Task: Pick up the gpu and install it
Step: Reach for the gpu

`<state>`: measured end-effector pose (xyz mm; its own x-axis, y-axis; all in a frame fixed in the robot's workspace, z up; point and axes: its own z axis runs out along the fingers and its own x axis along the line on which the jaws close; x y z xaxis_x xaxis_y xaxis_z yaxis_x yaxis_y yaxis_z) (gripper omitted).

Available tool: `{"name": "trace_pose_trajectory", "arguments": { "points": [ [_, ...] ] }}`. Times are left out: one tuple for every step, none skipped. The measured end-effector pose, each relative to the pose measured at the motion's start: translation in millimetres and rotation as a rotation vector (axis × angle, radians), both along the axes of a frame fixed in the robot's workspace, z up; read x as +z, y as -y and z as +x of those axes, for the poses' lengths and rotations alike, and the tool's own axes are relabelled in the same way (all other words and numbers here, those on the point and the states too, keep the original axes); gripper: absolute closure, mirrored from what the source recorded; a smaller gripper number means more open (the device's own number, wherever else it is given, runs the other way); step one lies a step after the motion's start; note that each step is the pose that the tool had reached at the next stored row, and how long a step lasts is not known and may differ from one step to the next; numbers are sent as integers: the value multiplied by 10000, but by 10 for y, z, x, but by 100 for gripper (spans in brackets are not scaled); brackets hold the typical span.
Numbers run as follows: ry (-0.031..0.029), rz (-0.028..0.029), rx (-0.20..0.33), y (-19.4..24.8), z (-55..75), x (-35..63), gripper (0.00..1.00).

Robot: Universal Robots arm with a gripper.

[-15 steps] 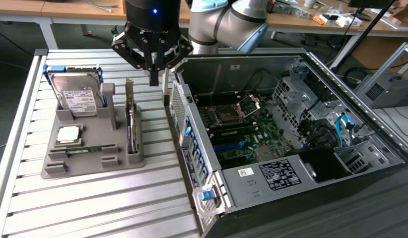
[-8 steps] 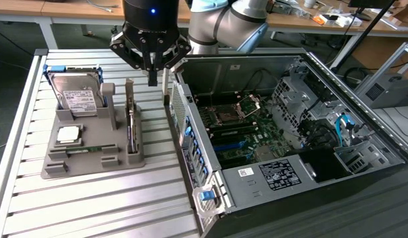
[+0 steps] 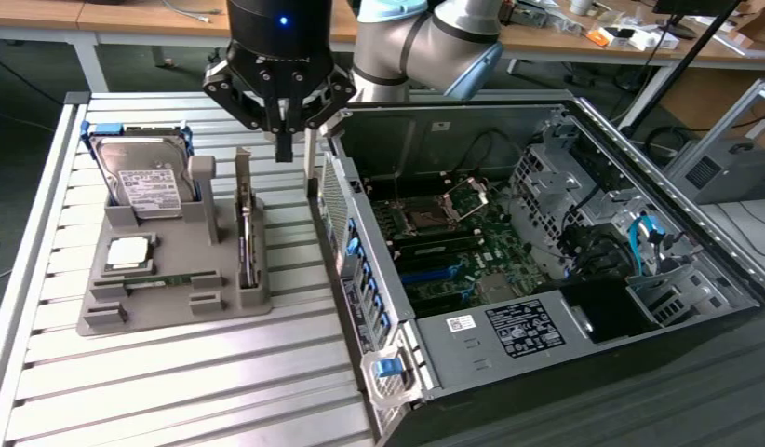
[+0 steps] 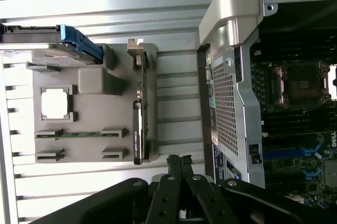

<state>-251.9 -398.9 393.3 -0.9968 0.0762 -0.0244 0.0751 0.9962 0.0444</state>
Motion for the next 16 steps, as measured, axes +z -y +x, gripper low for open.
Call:
{"name": "trace_pose_trajectory", "arguments": {
  "points": [
    [0, 0, 0, 0, -2, 0, 89],
    [0, 0, 0, 0, -5, 0, 89],
    [0, 0, 0, 0, -7, 0, 89],
    [0, 0, 0, 0, -10, 0, 89],
    [0, 0, 0, 0, -13, 0, 89],
    [0, 0, -1, 0, -16, 0, 89],
    [0, 0, 0, 0, -18, 0, 89],
    [0, 0, 0, 0, -20, 0, 89],
    [0, 0, 0, 0, -22, 0, 89],
    [0, 0, 0, 0, -23, 0, 89],
    [0, 0, 0, 0, -24, 0, 89],
    [0, 0, 0, 0, -25, 0, 89],
    [0, 0, 0, 0, -25, 0, 89],
    [0, 0, 0, 0, -26, 0, 89],
    [0, 0, 0, 0, -27, 0, 89],
    [0, 0, -1, 0, -29, 0, 89]
  ]
}}
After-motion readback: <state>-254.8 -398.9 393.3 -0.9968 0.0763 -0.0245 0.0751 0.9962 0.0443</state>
